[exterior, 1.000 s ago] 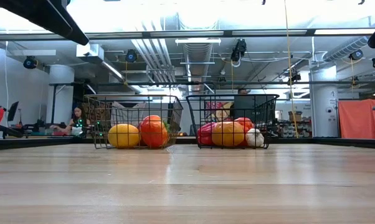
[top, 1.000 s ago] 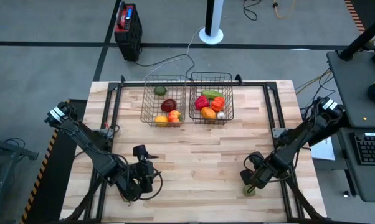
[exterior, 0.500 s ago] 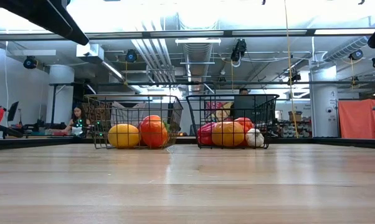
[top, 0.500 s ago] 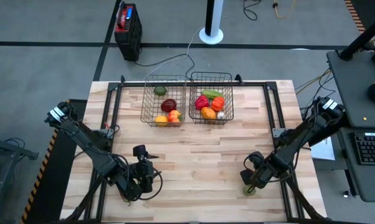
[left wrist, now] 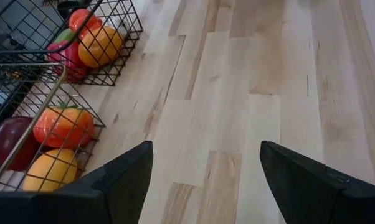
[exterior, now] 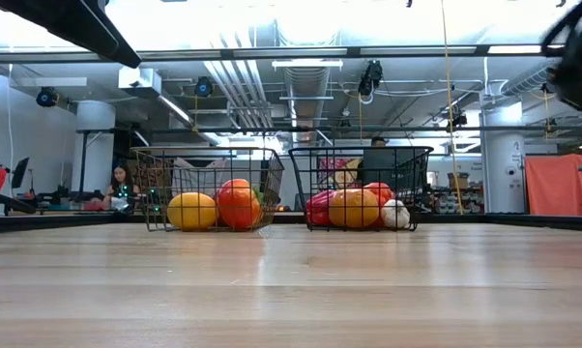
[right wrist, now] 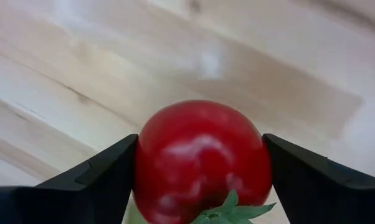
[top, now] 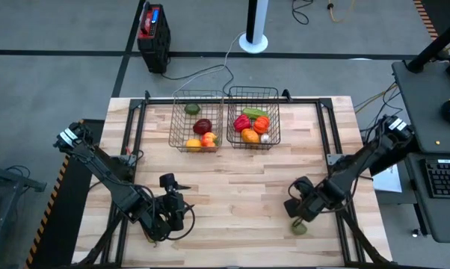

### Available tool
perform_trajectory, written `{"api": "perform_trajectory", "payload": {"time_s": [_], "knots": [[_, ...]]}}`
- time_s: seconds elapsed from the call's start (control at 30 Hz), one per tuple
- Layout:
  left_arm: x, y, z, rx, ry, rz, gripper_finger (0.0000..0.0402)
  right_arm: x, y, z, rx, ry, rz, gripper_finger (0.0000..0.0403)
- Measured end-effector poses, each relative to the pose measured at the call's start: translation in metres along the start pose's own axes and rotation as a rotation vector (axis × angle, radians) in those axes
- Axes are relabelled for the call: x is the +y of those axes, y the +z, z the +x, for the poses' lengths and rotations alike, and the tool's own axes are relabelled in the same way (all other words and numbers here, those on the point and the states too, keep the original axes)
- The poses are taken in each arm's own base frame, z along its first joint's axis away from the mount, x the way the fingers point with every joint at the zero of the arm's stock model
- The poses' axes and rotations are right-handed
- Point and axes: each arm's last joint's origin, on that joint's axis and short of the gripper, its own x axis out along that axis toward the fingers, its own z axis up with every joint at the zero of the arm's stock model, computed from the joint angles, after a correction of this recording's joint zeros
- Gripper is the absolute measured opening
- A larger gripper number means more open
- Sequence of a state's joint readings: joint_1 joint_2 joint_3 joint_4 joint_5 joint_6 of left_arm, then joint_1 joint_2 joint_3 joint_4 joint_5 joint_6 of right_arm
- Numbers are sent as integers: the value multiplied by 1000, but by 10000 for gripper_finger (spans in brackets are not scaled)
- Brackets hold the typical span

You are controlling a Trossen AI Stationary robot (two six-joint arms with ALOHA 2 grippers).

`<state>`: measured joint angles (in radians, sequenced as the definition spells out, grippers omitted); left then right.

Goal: Sort produce into baskets
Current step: Put the red tomato into the silver wire basket

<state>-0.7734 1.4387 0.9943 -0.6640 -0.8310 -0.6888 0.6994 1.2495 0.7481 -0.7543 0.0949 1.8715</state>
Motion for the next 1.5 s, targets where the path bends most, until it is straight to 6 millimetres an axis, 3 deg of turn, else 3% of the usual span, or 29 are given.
{"api": "perform_trajectory", "payload": {"time_s": [0.57, 0.8, 1.03, 1.27, 1.5], "knots": [[-3, -4, 6, -47, -1, 1, 278, 66, 67, -36, -349, 262, -301, 313], [-8, -21, 27, -144, -94, -96, 278, 104, 86, -18, -457, 343, -456, 315], [-6, -36, 39, -383, -183, -79, 278, 151, 93, 5, -529, 384, -587, 315], [-3, -38, 39, -522, -174, 4, 278, 195, 97, -1, -587, 421, -684, 319], [-16, -33, 50, -508, -13, 118, 283, 211, 102, -10, -618, 447, -713, 319]]}}
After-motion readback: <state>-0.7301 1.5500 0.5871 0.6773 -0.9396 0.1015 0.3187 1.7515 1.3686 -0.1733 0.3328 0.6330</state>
